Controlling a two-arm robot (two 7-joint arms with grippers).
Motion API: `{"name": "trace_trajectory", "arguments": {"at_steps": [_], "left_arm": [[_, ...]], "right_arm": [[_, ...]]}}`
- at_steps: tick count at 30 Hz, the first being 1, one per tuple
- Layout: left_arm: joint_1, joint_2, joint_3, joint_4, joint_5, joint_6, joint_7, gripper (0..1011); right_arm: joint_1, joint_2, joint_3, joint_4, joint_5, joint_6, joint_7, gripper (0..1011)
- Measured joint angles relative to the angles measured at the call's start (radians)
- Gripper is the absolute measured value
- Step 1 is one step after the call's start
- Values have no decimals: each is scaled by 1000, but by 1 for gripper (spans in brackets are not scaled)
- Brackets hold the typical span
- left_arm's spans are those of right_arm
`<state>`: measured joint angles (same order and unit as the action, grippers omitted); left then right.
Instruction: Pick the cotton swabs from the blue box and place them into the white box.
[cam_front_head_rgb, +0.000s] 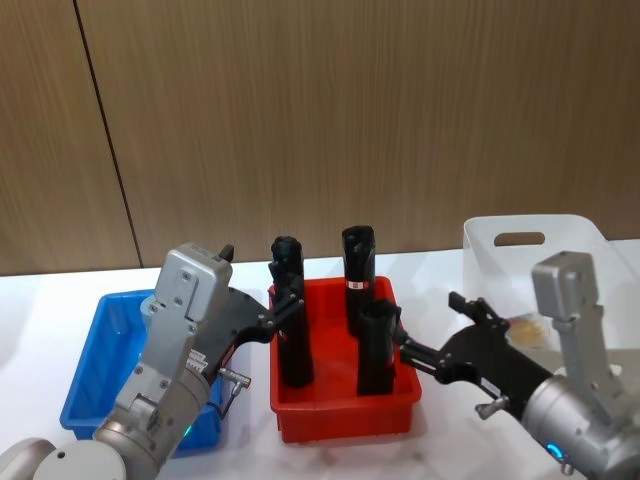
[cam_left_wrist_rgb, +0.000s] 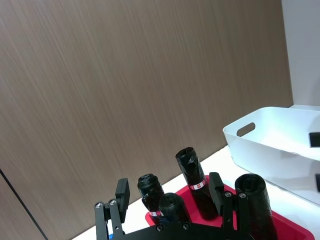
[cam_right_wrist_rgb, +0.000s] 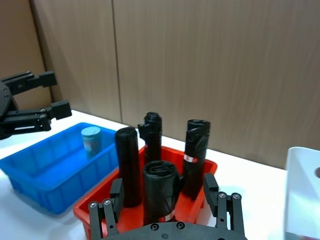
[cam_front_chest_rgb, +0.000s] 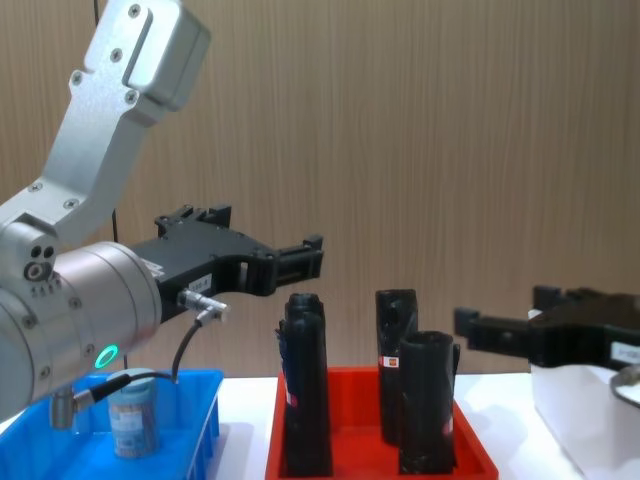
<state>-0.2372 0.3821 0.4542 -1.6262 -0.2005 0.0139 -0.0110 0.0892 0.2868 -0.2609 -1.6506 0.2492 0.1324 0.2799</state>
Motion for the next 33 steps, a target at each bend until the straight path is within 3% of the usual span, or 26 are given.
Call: {"name": "trace_trajectory", "arguments": {"at_steps": [17,33], "left_arm": [[0,0,0,0,0,0,0,1004],[0,0,0,0,0,0,0,1004]], "right_arm": [[126,-73,-37,173,-74,21,109,1001],[214,-115,-47,307,-120,0,123,1001]]}}
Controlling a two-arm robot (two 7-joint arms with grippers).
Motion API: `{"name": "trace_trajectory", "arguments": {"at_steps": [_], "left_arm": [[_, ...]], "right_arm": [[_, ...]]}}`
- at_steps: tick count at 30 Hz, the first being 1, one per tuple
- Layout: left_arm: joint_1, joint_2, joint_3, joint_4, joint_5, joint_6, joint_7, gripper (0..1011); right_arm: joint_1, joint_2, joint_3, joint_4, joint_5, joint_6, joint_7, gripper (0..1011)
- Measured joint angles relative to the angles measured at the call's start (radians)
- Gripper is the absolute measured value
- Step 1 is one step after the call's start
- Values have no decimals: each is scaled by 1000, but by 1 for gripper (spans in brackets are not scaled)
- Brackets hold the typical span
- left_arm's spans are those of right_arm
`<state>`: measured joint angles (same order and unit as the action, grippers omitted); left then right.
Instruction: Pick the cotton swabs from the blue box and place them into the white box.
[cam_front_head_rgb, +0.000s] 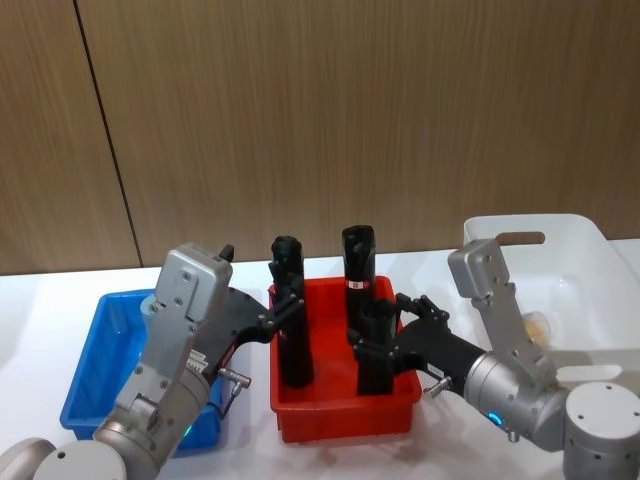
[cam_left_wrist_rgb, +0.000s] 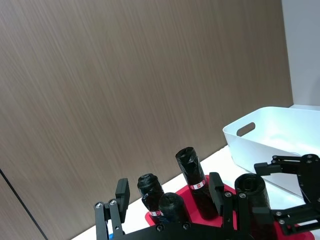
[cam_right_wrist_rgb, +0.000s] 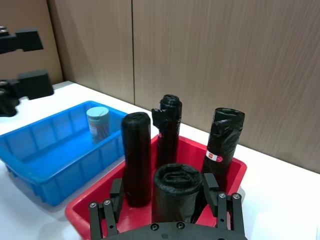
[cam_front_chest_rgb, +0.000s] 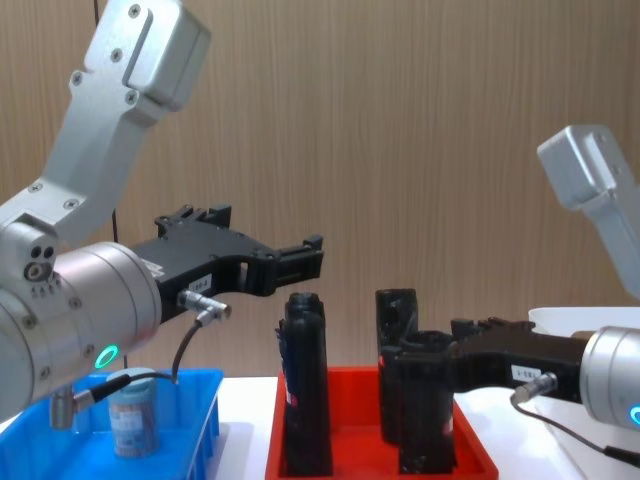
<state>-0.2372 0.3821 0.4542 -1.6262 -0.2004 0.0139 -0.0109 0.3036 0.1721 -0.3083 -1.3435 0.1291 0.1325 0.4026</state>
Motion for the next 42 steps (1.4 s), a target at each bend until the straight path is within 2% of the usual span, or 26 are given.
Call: {"name": "trace_trajectory", "arguments": {"at_steps": [18,29,37,38,41,42], "left_arm": [[0,0,0,0,0,0,0,1004],[0,0,0,0,0,0,0,1004],[0,0,0,0,0,0,0,1004],[0,0,0,0,0,0,0,1004],[0,0,0,0,0,0,0,1004],[0,0,0,0,0,0,0,1004]], "right_arm": [[60,-20,4,94,-29,-20,-12,1001],[79,-27,-4,135,-48,-19,8,996],[85,-30,-10,145,-52,-12,26,838],[86,-30,-11,145,-52,-11,28,783],[86,-30,-12,144,-52,-9,31,710],[86,-30,-12,143,-51,-9,32,652]]}}
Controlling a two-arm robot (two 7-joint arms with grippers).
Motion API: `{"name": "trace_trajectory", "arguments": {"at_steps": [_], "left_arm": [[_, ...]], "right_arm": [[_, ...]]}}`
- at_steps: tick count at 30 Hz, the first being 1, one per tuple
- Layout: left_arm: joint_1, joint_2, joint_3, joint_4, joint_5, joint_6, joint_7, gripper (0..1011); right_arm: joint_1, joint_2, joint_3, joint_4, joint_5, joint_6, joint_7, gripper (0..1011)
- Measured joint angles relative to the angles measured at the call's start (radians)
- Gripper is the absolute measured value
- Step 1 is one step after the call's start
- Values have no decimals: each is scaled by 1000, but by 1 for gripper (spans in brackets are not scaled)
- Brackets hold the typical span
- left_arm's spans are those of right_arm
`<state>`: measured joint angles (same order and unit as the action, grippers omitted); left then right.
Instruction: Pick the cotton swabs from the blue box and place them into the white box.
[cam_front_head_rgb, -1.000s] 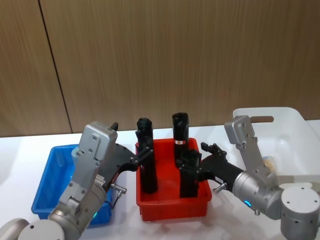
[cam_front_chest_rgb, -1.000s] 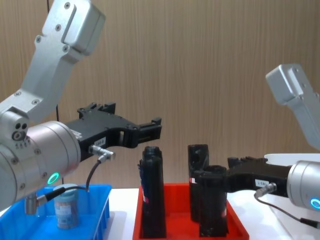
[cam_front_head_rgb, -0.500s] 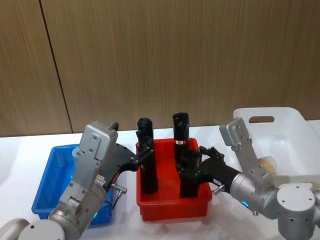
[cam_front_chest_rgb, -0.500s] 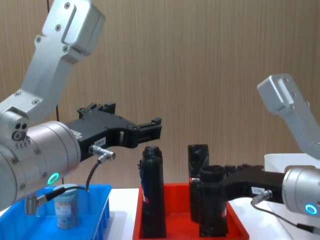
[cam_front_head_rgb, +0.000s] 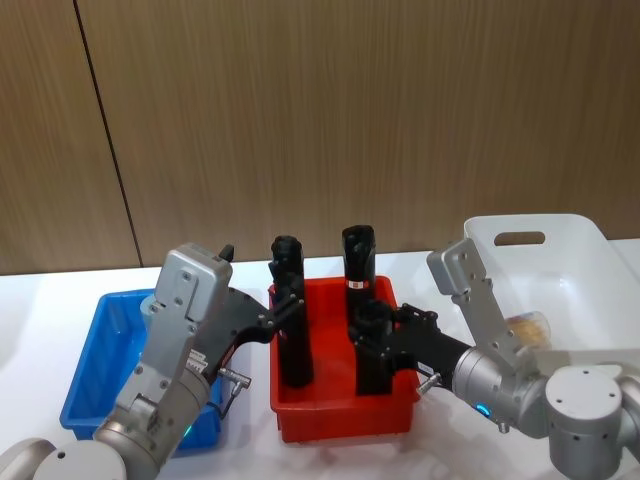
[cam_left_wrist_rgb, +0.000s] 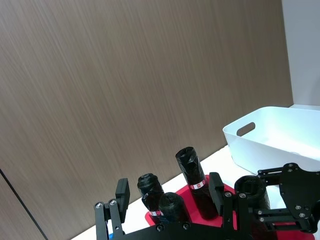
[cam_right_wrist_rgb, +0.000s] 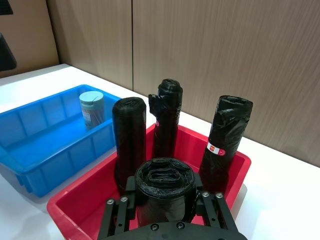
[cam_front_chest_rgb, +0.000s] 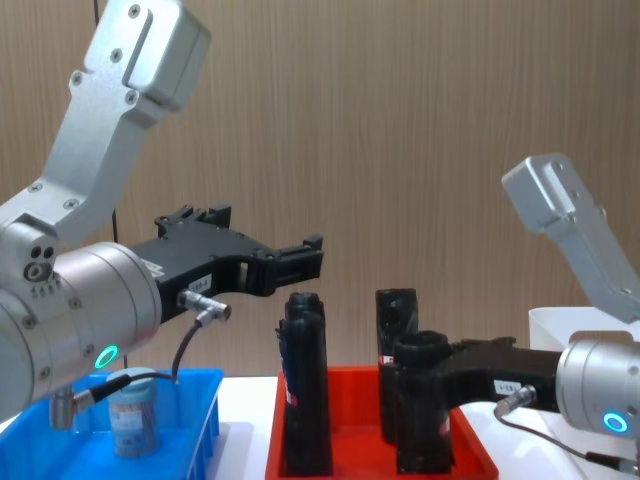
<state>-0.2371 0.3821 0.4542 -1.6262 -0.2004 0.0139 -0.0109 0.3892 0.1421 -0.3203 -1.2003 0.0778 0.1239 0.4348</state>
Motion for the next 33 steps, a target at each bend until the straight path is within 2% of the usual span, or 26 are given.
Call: {"name": "trace_trajectory", "arguments": {"at_steps": [4,10,23,33], "left_arm": [[0,0,0,0,0,0,0,1004],[0,0,0,0,0,0,0,1004],[0,0,0,0,0,0,0,1004],[0,0,0,0,0,0,0,1004]], "right_arm": [[-2,2,0,-10,6,7,6,575],[-10,7,3,-40,28,19,7,532],[-32,32,26,-169,82,44,-13,465],[-36,65,64,-277,121,55,-56,443]]}}
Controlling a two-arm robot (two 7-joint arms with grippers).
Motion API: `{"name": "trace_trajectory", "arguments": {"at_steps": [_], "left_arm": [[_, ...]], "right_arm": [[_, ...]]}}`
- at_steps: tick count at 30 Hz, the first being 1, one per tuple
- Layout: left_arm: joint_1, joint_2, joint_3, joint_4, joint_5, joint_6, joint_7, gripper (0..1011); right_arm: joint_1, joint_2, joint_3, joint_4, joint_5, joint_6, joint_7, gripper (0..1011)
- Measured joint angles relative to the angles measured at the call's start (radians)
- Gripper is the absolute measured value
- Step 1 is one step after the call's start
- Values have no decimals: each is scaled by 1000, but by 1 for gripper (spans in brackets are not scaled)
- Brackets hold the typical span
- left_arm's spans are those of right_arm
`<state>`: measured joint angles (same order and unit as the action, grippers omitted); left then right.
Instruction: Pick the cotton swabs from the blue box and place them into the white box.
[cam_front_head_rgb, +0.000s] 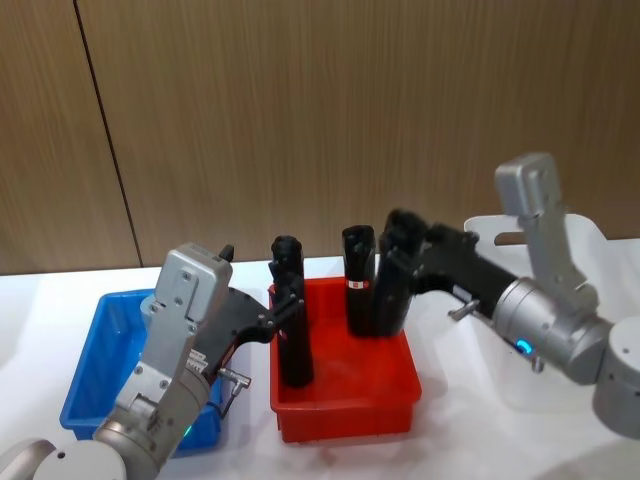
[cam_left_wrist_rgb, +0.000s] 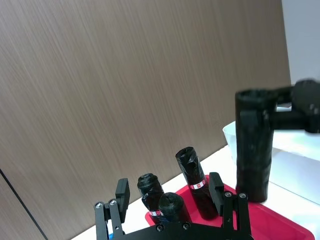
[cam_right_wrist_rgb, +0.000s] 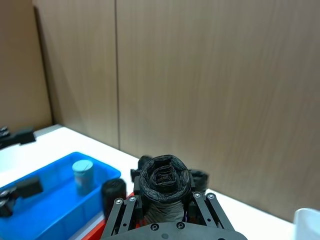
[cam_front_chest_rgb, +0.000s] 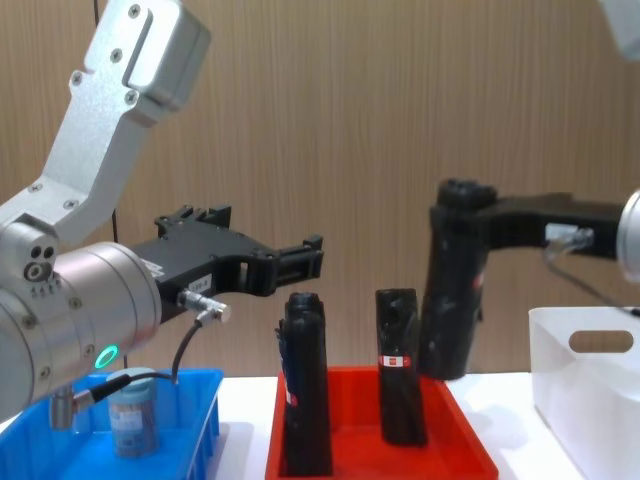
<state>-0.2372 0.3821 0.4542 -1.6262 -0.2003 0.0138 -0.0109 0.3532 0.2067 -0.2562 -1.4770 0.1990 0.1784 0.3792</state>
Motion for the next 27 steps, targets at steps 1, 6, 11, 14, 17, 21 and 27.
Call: {"name": "trace_trajectory", "arguments": {"at_steps": [1,6,11,14,17,21,27], "left_arm": [[0,0,0,0,0,0,0,1004],[0,0,0,0,0,0,0,1004],[0,0,0,0,0,0,0,1004],[0,0,0,0,0,0,0,1004],[0,0,0,0,0,0,0,1004],[0,0,0,0,0,0,0,1004],[0,0,0,0,0,0,0,1004]], "right_arm": [[0,3,4,-6,1,0,-4,443],[3,19,23,-29,4,0,-28,443],[9,37,44,-39,4,-4,-57,445],[17,50,61,-40,0,-9,-80,445],[24,61,74,-35,-8,-15,-97,445],[33,71,86,-20,-20,-23,-117,445],[51,84,103,20,-45,-38,-142,445]]}}
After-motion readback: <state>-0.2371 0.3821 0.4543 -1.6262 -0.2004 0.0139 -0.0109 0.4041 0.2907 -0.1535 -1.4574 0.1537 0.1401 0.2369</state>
